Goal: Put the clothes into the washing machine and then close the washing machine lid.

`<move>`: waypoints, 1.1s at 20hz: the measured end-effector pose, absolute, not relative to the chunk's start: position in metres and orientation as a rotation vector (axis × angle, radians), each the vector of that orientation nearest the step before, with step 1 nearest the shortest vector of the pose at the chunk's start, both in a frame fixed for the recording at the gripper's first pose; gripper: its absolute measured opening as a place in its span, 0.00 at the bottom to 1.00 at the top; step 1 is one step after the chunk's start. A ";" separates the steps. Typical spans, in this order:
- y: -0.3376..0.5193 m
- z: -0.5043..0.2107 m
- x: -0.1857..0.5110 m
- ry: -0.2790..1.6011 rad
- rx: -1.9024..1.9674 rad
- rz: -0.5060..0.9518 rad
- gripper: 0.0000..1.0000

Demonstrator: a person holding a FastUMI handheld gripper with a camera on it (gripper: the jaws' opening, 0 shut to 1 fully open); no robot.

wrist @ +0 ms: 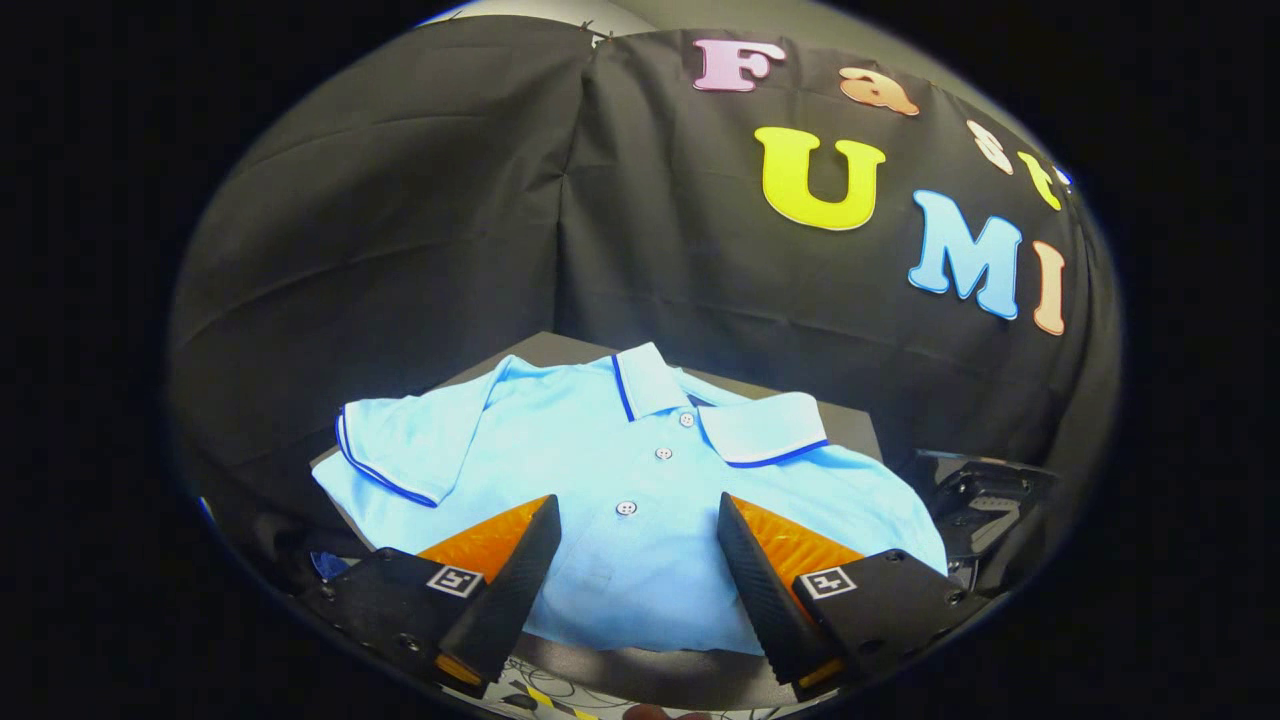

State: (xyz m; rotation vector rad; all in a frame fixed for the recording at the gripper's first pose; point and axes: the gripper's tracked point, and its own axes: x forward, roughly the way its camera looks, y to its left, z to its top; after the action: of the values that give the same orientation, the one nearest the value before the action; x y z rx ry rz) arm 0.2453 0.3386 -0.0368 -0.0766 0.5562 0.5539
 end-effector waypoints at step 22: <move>0.352 -0.038 0.236 0.663 -0.093 0.595 0.11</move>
State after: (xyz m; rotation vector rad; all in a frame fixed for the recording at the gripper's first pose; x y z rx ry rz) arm 0.2361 0.3515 -0.0382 -0.0929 0.6632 0.5950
